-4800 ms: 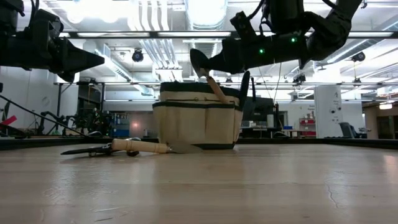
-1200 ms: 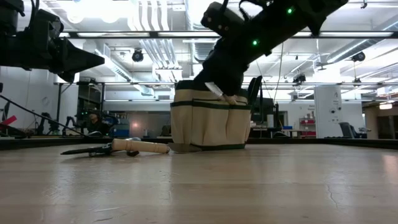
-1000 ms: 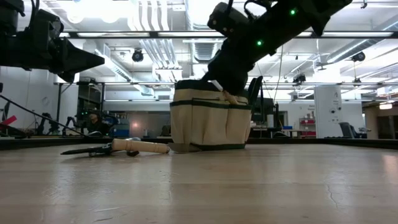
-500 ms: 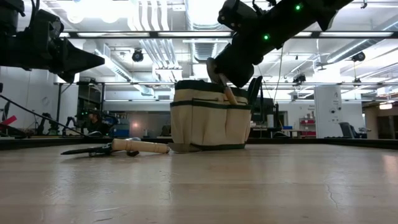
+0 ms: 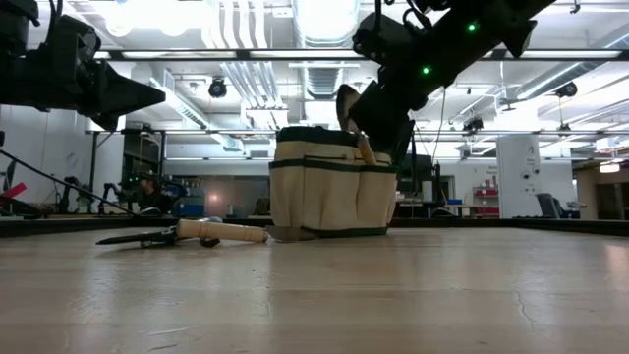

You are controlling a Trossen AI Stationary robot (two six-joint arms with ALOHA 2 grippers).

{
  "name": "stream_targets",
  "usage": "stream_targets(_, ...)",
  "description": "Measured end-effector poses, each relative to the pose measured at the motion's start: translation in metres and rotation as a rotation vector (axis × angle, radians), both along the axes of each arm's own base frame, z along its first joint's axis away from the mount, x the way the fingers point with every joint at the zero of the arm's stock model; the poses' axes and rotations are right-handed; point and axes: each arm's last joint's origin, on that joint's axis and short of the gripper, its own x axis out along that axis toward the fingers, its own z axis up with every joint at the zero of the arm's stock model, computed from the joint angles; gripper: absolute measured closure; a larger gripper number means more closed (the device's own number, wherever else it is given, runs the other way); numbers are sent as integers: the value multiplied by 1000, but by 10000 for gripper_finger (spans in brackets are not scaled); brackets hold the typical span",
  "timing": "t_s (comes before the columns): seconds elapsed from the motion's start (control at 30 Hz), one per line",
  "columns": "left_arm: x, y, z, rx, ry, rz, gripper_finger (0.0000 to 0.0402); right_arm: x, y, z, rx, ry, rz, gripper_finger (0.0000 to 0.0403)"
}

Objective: Pick & Place Garden tools in Gardening bag
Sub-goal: Put the right trowel into the gardening bag

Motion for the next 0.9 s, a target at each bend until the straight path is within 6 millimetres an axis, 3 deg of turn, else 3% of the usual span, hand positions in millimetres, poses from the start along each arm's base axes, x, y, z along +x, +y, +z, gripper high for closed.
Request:
stream_targets(0.2,0,0,0,0,0,0,385,-12,-3,15,-59,0,-79,394)
stream_targets(0.47,0,0,0,0,0,0,384,-34,-4,36,35,-64,-75,394)
stream_targets(0.7,0,0,0,0,0,0,383,-37,8,46,238,-54,171,394)
stream_targets(0.9,0,0,0,0,0,0,385,-23,18,41,369,-39,415,394)
